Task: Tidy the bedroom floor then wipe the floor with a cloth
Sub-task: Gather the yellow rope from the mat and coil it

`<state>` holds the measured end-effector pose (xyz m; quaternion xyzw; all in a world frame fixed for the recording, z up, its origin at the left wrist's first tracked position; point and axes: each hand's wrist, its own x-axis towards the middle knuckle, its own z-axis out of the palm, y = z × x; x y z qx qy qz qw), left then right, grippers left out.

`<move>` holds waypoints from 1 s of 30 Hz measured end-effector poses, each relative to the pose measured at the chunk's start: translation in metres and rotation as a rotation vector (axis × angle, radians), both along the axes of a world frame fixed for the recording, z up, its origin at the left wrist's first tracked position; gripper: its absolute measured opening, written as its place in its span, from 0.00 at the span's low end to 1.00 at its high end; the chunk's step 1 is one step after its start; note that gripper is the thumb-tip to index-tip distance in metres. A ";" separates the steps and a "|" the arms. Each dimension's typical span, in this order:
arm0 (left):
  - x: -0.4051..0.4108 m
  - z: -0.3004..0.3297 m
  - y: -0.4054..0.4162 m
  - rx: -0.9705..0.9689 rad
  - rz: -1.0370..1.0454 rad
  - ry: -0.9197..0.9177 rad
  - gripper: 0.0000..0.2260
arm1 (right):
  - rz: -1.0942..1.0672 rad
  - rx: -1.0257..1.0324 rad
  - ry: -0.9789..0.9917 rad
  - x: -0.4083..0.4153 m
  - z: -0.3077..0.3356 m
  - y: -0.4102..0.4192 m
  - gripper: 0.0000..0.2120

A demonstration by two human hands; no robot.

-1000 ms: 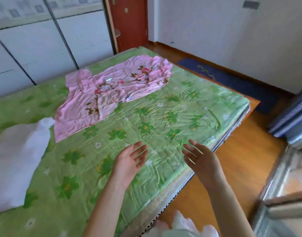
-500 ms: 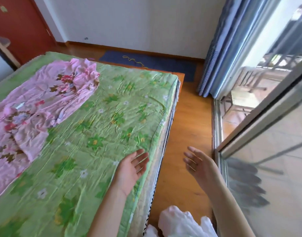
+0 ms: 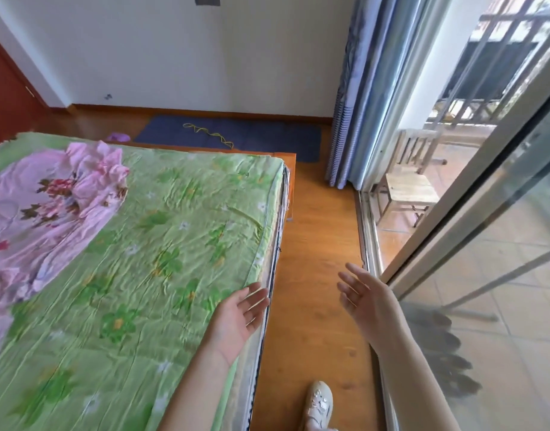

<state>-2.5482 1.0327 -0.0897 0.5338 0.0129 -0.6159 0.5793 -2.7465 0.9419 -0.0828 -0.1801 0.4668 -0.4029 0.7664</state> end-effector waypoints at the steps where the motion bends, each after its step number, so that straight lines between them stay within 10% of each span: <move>1: -0.001 0.002 -0.017 -0.008 -0.003 -0.009 0.11 | -0.003 -0.010 -0.005 -0.001 0.002 -0.016 0.09; 30: 0.075 0.028 -0.469 -0.173 -0.046 0.047 0.09 | -0.054 -0.141 0.079 0.064 0.025 -0.434 0.08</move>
